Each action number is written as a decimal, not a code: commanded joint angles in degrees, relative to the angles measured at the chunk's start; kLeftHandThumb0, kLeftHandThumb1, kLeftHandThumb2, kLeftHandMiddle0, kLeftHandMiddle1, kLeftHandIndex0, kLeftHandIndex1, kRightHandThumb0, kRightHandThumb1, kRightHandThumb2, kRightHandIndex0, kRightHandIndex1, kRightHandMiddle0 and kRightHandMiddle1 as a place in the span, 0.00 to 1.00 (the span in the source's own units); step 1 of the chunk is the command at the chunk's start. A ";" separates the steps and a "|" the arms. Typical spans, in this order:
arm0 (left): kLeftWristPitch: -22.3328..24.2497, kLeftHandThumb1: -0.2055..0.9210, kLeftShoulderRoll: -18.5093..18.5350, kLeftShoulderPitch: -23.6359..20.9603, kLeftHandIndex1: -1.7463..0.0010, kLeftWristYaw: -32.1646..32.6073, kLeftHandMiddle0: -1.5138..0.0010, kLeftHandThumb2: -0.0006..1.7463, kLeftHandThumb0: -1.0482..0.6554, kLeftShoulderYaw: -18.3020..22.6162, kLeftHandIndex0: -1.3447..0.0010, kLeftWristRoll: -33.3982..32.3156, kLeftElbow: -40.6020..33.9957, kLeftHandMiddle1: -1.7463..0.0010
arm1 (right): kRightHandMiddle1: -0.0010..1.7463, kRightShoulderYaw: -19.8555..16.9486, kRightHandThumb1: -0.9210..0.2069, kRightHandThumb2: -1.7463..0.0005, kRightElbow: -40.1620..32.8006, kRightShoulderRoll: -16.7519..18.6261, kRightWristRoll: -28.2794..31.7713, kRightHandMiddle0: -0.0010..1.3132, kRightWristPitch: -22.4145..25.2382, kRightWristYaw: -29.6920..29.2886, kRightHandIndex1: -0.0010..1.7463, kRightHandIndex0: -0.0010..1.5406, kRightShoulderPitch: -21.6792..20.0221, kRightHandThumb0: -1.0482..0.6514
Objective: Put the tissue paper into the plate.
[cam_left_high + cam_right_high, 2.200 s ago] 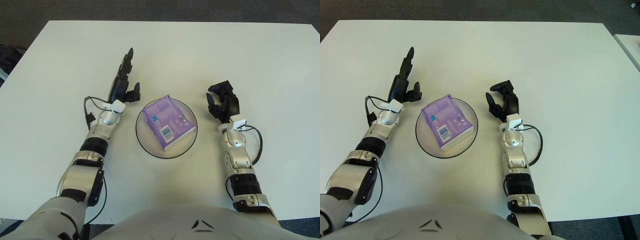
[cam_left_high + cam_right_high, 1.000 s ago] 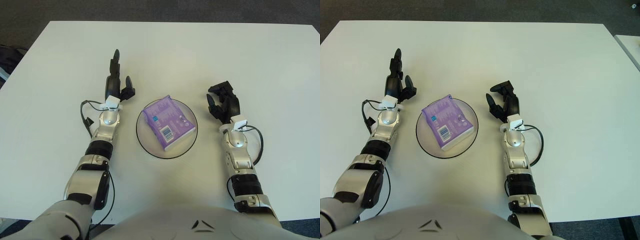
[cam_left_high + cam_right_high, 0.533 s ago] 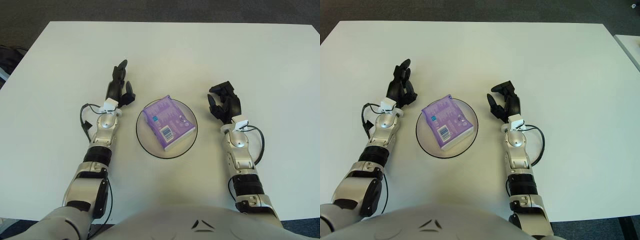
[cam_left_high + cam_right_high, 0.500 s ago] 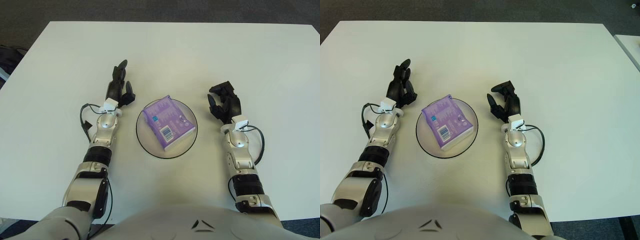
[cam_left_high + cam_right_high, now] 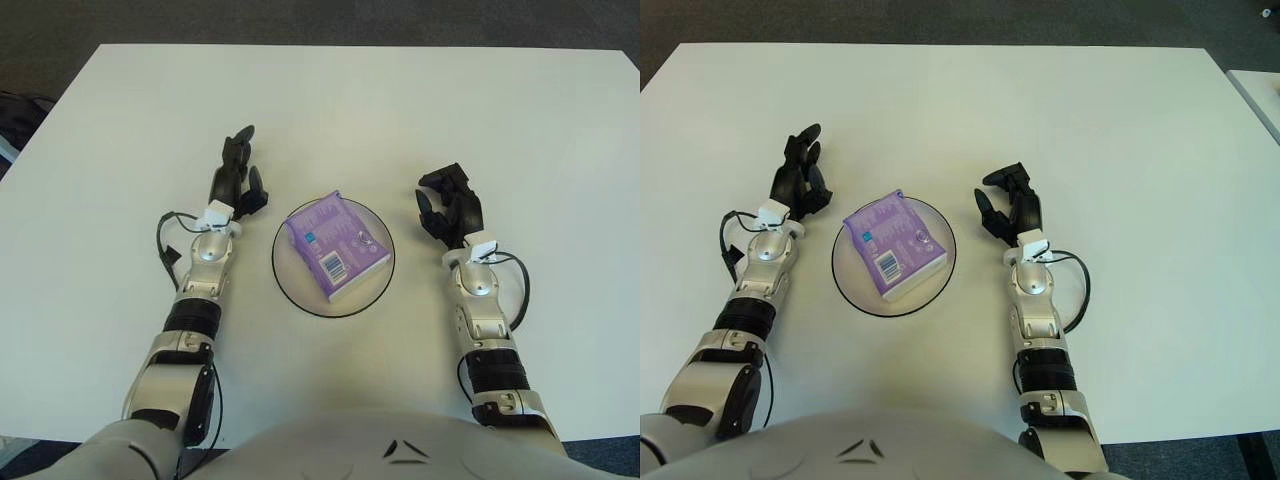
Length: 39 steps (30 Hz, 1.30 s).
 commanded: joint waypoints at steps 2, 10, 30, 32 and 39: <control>1.87 1.00 -0.95 6.45 0.62 0.84 0.82 0.57 0.16 -0.39 1.00 1.16 1.48 0.98 | 0.92 -0.54 0.00 0.77 5.11 -0.09 0.34 0.25 4.70 -0.10 0.58 0.34 6.09 0.41; 0.17 1.00 -1.81 10.01 0.65 2.74 0.82 0.56 0.18 -0.80 1.00 2.49 -1.87 0.99 | 0.92 -0.38 0.00 0.77 4.62 0.67 0.94 0.24 4.62 0.06 0.58 0.34 6.74 0.41; -0.91 1.00 -2.82 15.93 0.60 6.36 0.79 0.54 0.21 -0.60 1.00 4.26 -7.56 0.98 | 0.91 -0.33 0.00 0.78 3.31 2.06 1.94 0.26 5.03 -0.30 0.60 0.34 7.77 0.41; -0.66 1.00 -2.79 16.72 0.59 6.47 0.79 0.54 0.22 -0.57 1.00 4.42 -8.92 0.98 | 0.91 -0.33 0.00 0.78 3.01 2.09 2.02 0.26 5.22 -0.22 0.61 0.35 7.93 0.41; 0.29 1.00 -3.09 18.70 0.58 7.13 0.78 0.55 0.22 -0.36 1.00 5.38 -12.75 0.98 | 0.91 -0.34 0.00 0.78 2.24 2.34 2.23 0.26 5.38 -0.19 0.61 0.35 8.34 0.41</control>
